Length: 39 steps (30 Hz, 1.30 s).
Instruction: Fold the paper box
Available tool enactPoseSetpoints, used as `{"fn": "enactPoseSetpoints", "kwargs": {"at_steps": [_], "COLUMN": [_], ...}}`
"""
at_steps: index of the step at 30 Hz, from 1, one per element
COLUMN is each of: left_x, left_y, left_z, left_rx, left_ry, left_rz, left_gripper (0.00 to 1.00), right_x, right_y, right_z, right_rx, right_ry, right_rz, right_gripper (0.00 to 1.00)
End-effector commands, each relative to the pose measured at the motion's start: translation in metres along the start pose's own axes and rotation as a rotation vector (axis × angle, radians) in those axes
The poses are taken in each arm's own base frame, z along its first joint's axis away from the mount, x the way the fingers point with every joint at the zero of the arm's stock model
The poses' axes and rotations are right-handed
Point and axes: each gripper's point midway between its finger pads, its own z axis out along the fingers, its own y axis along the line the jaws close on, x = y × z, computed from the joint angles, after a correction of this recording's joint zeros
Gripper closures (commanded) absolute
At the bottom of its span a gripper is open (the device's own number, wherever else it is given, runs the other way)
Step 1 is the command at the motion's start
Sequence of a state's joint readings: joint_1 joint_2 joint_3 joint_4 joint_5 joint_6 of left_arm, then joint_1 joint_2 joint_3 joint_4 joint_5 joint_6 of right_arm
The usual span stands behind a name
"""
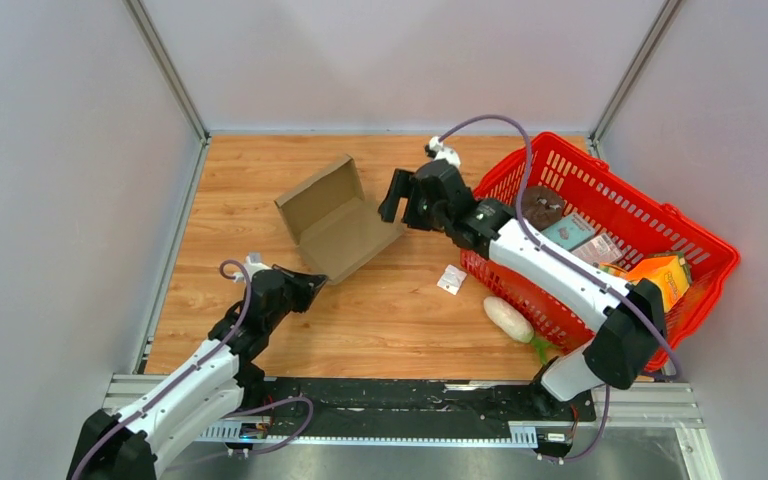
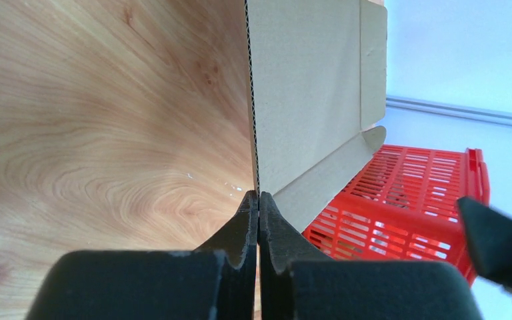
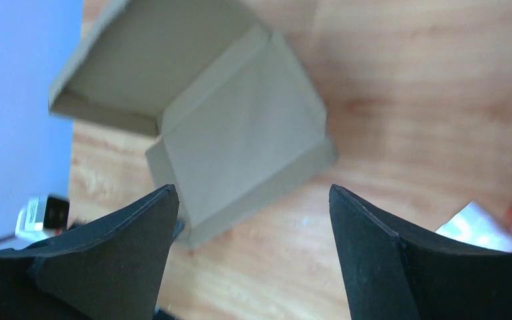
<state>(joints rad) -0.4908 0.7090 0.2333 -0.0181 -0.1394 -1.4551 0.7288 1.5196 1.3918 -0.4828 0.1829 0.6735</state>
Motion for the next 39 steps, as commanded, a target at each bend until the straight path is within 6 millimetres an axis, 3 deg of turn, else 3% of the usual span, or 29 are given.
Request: {"fn": "enactPoseSetpoints", "kwargs": {"at_steps": [1, 5, 11, 19, 26, 39], "left_x": [-0.007, -0.008, -0.016, -0.009, -0.005, -0.003], "left_y": [-0.011, -0.013, -0.006, -0.009, -0.015, -0.021], "left_z": [-0.005, -0.009, -0.018, -0.021, -0.022, -0.027], "left_rx": [0.059, 0.090, 0.110, 0.155, 0.189, 0.227], "left_ry": [-0.029, -0.036, -0.077, -0.039, -0.012, 0.007], "left_rz": [-0.095, -0.124, -0.158, -0.188, -0.194, -0.211], "left_gripper": [1.00, 1.00, 1.00, 1.00, 1.00, 1.00], "right_x": [0.053, 0.084, 0.103, 0.104, 0.106, 0.095], "right_y": [0.024, 0.035, 0.020, 0.035, 0.036, 0.048], "right_z": [-0.018, -0.011, 0.002, 0.019, 0.029, 0.058], "right_rx": [-0.035, -0.014, 0.064, -0.004, -0.013, 0.009], "right_ry": [0.106, 0.160, 0.169, 0.166, 0.158, 0.085], "right_rz": [0.128, 0.128, 0.138, 0.082, 0.050, 0.140], "right_gripper": [0.13, 0.13, 0.16, 0.19, 0.21, 0.64]}}
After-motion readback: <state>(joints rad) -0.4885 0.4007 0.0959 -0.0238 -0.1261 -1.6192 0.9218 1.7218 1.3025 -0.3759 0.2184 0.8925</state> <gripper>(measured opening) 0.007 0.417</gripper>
